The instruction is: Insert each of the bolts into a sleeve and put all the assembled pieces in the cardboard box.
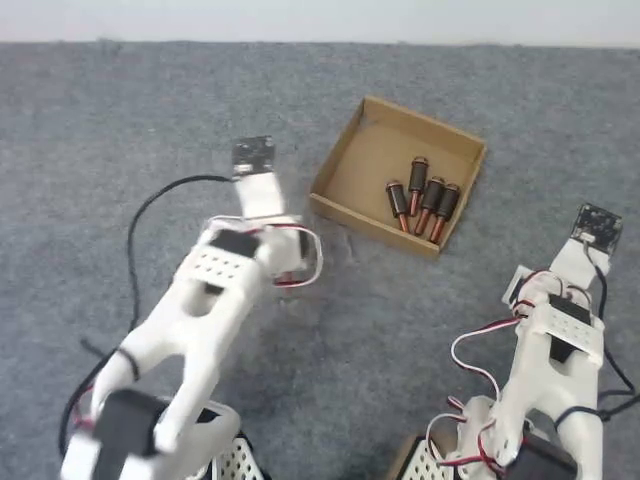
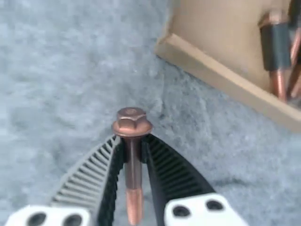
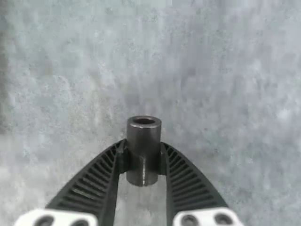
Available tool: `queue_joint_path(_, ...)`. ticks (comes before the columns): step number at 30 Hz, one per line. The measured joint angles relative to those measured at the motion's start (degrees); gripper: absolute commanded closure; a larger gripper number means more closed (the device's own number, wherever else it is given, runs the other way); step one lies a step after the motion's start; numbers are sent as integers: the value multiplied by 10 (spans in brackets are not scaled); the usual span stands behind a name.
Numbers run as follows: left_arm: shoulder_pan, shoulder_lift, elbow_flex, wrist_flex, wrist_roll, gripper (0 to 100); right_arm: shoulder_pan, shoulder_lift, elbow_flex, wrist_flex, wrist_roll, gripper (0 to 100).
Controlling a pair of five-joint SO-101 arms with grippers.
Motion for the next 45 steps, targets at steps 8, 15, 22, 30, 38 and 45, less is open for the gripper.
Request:
queue_joint_path(8, -115, -105, 162, -155, 0, 988, -55, 0, 21, -166, 0, 961)
queue_joint_path(15, -168, -123, 212, -191, 0, 988, -113, 0, 21, -321, 0, 959)
queue_joint_path(22, -231, -124, 234, -191, 0, 988, -215, 0, 21, -446, 0, 959)
queue_joint_path(30, -267, -125, 235, -191, 0, 988, -318, 0, 21, -574, 0, 961)
queue_joint_path(38, -267, -125, 235, -191, 0, 988, -390, 25, -3, -622, 0, 961)
queue_joint_path(45, -267, -125, 235, -192, 0, 988, -391, 140, -76, -680, 0, 961)
